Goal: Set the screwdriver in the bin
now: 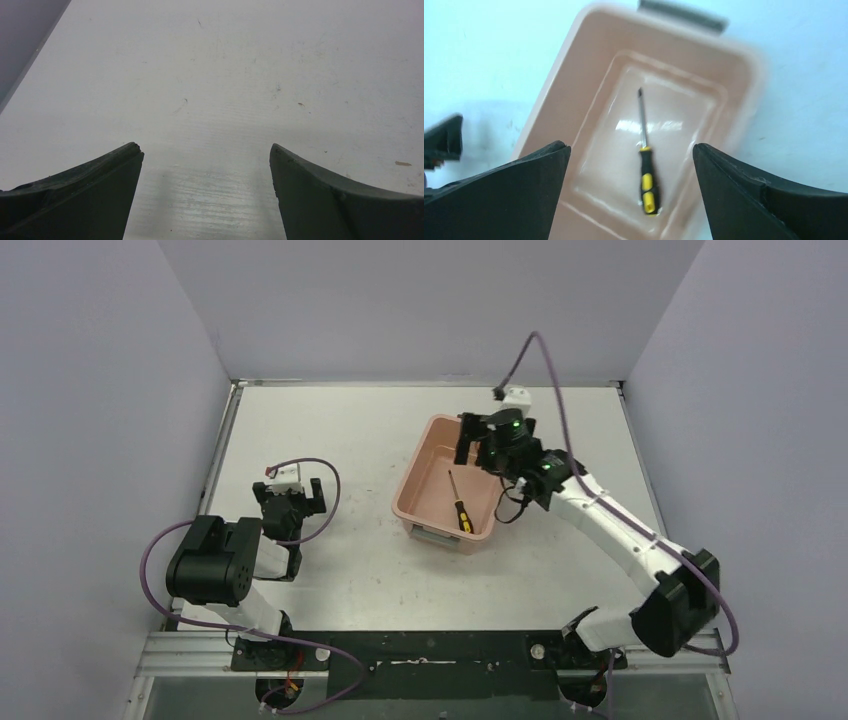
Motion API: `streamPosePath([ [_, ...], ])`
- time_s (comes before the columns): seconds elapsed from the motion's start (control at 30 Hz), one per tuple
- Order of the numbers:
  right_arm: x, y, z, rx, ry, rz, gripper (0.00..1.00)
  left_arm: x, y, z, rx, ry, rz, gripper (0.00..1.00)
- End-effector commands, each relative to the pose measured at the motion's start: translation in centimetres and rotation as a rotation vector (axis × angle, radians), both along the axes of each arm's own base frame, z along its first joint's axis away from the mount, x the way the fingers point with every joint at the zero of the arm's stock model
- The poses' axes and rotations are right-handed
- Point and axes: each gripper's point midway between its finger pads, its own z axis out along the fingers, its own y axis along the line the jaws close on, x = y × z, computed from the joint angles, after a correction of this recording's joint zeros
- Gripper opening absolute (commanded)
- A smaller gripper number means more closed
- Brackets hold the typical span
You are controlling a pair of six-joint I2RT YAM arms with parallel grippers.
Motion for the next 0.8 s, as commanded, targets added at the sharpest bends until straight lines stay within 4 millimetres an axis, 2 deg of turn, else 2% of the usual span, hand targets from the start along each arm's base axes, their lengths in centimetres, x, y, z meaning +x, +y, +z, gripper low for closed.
streamPosePath([
  [0.0, 1.6, -7.8, 5.9, -0.019, -0.211, -0.104, 1.0, 0.9, 0.0, 1.6, -0.012, -0.056, 0.001, 0.97],
  [0.13, 0.8, -15.5, 5.2, -0.059, -0.326, -0.248, 1.0, 0.8, 0.0, 1.5, -0.011, -0.054, 0.002, 0.97],
  [0.2, 0.0, -18.7, 4.2, -0.09, -0.377, -0.31, 1.0, 0.8, 0.0, 1.5, -0.011, -0.054, 0.002, 0.97],
  [0.27, -0.9, -21.7, 2.8, -0.127, -0.415, -0.377, 1.0, 0.9, 0.1, 1.6, -0.011, -0.055, 0.002, 0.97],
  [0.33, -1.7, -23.7, 1.4, -0.149, -0.455, -0.424, 1.0, 0.8, 0.0, 1.5, -0.011, -0.054, 0.001, 0.97],
  [0.43, -2.9, -25.3, -1.3, -0.173, -0.503, -0.462, 1.0, 0.8, 0.0, 1.5, -0.011, -0.054, 0.001, 0.97],
  [0.57, -4.1, -26.0, -4.4, -0.197, -0.525, -0.484, 1.0, 0.8, 0.0, 1.6, -0.011, -0.055, 0.002, 0.97],
  [0.77, -4.2, -25.7, -5.4, -0.199, -0.523, -0.459, 1.0, 0.9, 0.1, 1.5, -0.01, -0.052, 0.003, 0.97],
])
